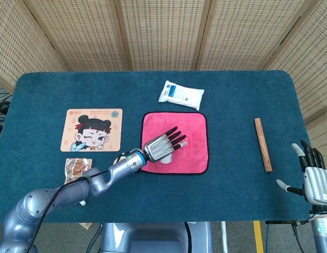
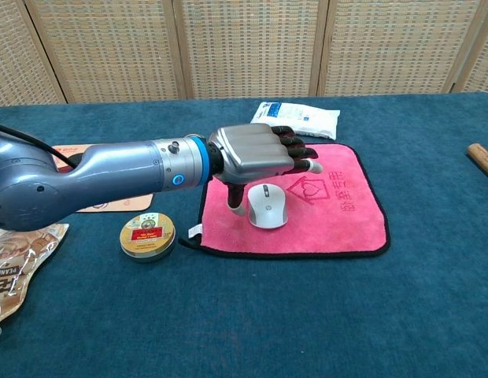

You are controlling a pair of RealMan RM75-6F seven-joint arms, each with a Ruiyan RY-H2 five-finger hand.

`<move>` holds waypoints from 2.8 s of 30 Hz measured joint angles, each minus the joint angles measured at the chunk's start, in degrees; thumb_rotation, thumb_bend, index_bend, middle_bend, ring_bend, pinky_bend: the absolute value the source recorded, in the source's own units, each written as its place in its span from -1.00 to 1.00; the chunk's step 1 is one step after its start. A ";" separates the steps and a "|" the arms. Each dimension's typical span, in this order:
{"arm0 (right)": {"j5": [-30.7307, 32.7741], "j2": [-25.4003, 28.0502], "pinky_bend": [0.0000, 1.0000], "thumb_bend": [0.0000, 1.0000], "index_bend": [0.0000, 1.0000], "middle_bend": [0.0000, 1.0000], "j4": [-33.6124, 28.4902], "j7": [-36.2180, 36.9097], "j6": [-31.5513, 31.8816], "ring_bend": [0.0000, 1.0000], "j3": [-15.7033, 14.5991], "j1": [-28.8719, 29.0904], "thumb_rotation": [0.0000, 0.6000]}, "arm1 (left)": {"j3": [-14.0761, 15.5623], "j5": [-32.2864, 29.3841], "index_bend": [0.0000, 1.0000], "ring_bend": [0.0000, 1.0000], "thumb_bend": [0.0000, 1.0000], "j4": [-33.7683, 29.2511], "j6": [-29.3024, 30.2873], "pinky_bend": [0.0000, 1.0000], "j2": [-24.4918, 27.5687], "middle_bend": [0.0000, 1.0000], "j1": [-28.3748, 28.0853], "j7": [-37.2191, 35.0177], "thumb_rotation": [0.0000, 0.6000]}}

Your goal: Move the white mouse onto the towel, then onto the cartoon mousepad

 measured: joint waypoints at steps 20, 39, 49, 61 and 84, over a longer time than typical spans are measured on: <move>0.17 -0.13 -1.00 -1.00 -0.88 -1.00 0.40 0.24 -0.32 -1.00 0.12 0.13 1.00 | -3.21 -6.91 -0.47 -1.00 -0.99 -3.40 -7.54 -1.00 1.10 -1.00 -3.77 5.19 1.00; 0.22 -0.28 -1.00 -1.00 -0.88 -1.00 0.56 0.10 -0.27 -1.00 0.19 0.12 1.00 | -2.60 -11.23 0.07 -1.00 -0.97 -3.85 -9.23 -1.00 0.94 -1.00 -4.13 8.86 1.00; 0.22 -0.28 -1.00 -1.00 -0.88 -1.00 0.57 0.16 -0.20 -1.00 0.24 0.10 1.00 | -2.19 -11.79 0.24 -1.00 -0.93 -4.19 -8.38 -1.00 1.00 -1.00 -4.20 9.30 1.00; 0.23 -0.27 -1.00 -1.00 -0.88 -1.00 0.64 0.30 -0.18 -1.00 0.26 0.06 1.00 | -1.69 -10.51 0.28 -1.00 -0.88 -4.97 -5.72 -1.00 2.36 -1.00 -3.80 8.38 1.00; 0.39 -0.47 -1.00 -1.00 -0.88 -1.00 0.33 -1.56 0.36 -1.00 0.37 -0.10 1.00 | 2.77 -6.10 0.31 -1.00 -0.76 -5.39 0.83 -1.00 11.65 -1.00 1.81 4.61 1.00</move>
